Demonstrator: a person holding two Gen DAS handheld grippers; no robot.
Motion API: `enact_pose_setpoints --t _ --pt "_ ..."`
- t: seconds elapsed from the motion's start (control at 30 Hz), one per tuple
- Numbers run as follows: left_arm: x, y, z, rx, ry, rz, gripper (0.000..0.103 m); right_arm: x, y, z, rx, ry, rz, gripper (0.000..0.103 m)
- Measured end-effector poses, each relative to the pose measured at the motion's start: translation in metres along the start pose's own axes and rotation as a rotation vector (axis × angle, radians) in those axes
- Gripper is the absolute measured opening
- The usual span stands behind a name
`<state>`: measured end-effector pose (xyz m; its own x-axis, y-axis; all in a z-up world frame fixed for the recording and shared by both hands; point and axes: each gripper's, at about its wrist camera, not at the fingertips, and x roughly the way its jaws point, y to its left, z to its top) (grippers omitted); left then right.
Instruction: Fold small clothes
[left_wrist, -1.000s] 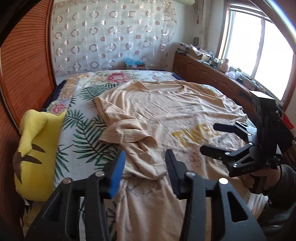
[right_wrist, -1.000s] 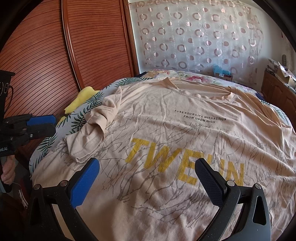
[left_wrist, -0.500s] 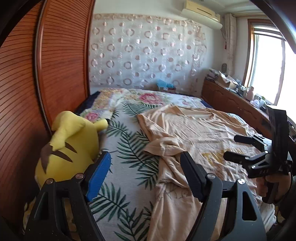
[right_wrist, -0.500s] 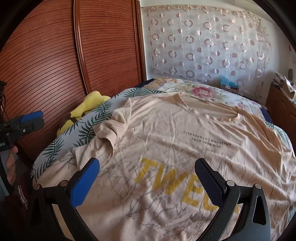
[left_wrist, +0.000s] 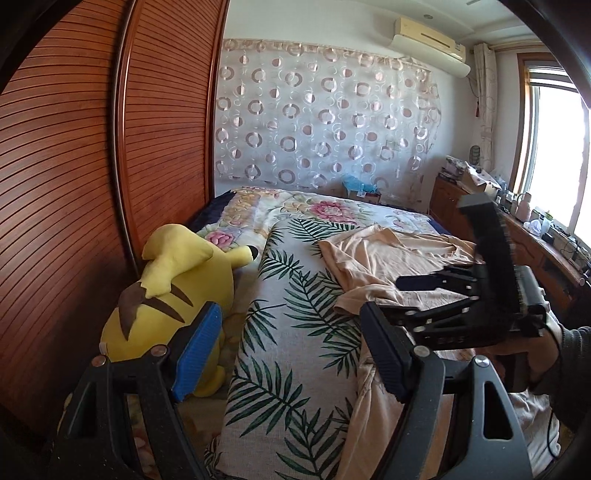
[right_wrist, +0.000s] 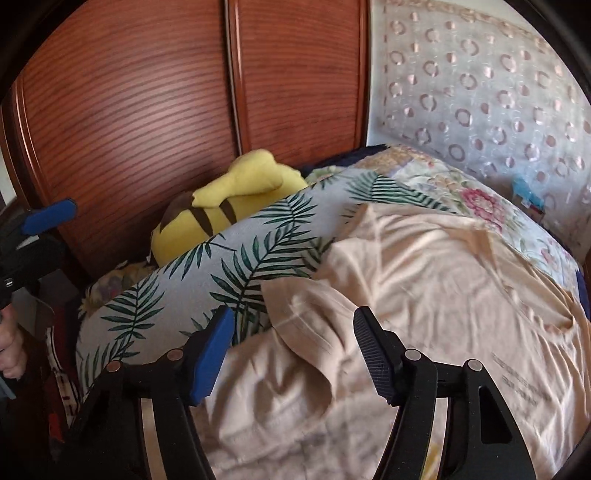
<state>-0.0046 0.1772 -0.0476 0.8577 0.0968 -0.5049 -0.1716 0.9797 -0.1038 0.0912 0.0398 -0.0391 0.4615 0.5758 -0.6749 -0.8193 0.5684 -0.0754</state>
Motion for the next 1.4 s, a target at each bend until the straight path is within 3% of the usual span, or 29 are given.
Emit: enact_pose_setpoints --t 0.1,0.2,0.23,0.3,0.37,0.47,0.6,0.67,0.87,1.1,1.27,1.4 --pt "0.002 0.003 -0.003 -0.011 0.013 -0.001 0.078 0.026 0.010 0.009 -0.063 0.048 -0.018 0.066" --pt "0.004 0.003 -0.006 -0.006 0.021 -0.003 0.078 0.050 0.015 0.013 -0.130 0.135 -0.072 0.055" --pt "0.005 0.003 -0.008 -0.002 0.023 0.000 0.078 0.050 0.014 0.015 -0.134 0.122 -0.074 0.051" --pt "0.006 0.002 -0.009 -0.001 0.028 0.000 0.078 0.053 0.008 0.021 -0.124 0.128 -0.096 0.027" --pt "0.008 0.000 -0.011 -0.002 0.031 -0.006 0.078 0.054 0.001 0.025 -0.108 0.130 -0.105 0.010" --pt "0.010 -0.002 -0.012 -0.002 0.032 -0.013 0.078 0.039 -0.010 0.027 -0.060 0.071 -0.084 0.005" --pt "0.015 -0.007 -0.014 0.003 0.043 -0.027 0.078 0.005 -0.040 0.027 0.060 -0.036 -0.090 0.005" --pt "0.017 -0.010 -0.015 0.006 0.046 -0.031 0.078 -0.009 -0.056 0.025 0.106 -0.073 -0.146 0.005" --pt "0.024 -0.022 -0.016 0.011 0.063 -0.050 0.078 -0.019 -0.097 0.007 0.256 -0.039 -0.229 0.005" --pt "0.052 -0.038 -0.005 0.060 0.101 -0.072 0.078 -0.027 -0.108 -0.003 0.272 -0.014 -0.263 0.043" --pt "0.087 -0.052 0.010 0.099 0.157 -0.132 0.078 -0.041 -0.117 -0.023 0.253 0.029 -0.290 0.044" --pt "0.116 -0.061 0.022 0.121 0.197 -0.142 0.070 -0.058 -0.133 -0.043 0.265 0.053 -0.310 0.044"
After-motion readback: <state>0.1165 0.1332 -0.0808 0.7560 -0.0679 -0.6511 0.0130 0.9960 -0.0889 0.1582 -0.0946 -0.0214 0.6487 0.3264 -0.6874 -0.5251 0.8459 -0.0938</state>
